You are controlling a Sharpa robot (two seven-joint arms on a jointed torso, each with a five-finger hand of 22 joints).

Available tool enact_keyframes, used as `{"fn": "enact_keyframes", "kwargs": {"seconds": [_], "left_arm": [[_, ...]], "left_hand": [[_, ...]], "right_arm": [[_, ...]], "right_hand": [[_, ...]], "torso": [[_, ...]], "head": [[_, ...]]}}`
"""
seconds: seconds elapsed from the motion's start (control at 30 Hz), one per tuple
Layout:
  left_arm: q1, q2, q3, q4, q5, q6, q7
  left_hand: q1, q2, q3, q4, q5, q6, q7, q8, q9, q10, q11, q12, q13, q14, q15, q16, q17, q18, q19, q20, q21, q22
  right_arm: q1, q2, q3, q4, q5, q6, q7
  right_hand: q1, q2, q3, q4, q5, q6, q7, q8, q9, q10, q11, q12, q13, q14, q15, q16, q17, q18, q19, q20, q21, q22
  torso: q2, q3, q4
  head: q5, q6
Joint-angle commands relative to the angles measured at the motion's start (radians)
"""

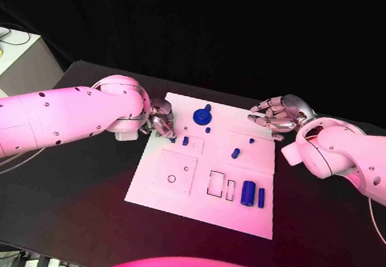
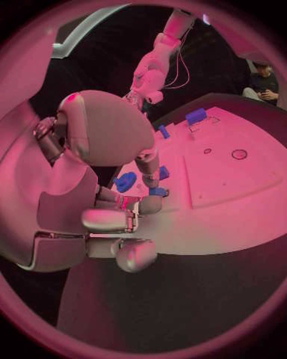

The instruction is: Assemble the parts on the task board

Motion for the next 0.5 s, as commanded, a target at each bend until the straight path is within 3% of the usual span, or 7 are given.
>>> {"fn": "enact_keyframes", "kwargs": {"seconds": [0.03, 0.5], "left_arm": [[0.001, 0.0, 0.001, 0.003, -0.022, 0.008, 0.0], [0.001, 0.002, 0.0, 0.003, -0.024, 0.023, 0.002]], "left_hand": [[0.009, -0.001, 0.185, -0.188, 0.003, 0.041, -0.032, -0.001, 0.063, 0.003, -0.001, -0.007, 0.0, 0.08, -0.006, 0.004, 0.172, -0.007, 0.005, -0.001, 0.007, 0.001], [0.01, -0.001, 0.184, -0.189, 0.005, 0.042, -0.032, -0.001, 0.063, 0.004, -0.002, -0.008, -0.001, 0.08, -0.006, 0.004, 0.174, -0.008, 0.006, -0.001, 0.007, 0.002]], "right_arm": [[-0.002, 0.001, 0.0, 0.0, -0.003, 0.013, 0.014], [-0.003, 0.001, 0.0, 0.0, -0.002, 0.013, 0.014]], "right_hand": [[-0.01, 0.001, 0.005, 0.0, 0.004, -0.005, 0.0, 0.005, 0.0, -0.003, -0.002, 0.003, 0.0, 0.005, 0.007, -0.002, 0.001, 0.018, 0.002, 0.001, -0.005, 0.0], [-0.013, 0.002, 0.007, 0.001, 0.005, -0.005, -0.001, 0.006, 0.0, -0.002, -0.002, 0.003, -0.001, 0.005, 0.007, -0.001, 0.001, 0.018, 0.002, 0.001, -0.006, 0.0]], "torso": [[0.0, -0.0005, -0.0012], [0.0, -0.0001, -0.0012]], "head": [[0.001, -0.001], [0.002, -0.006]]}}
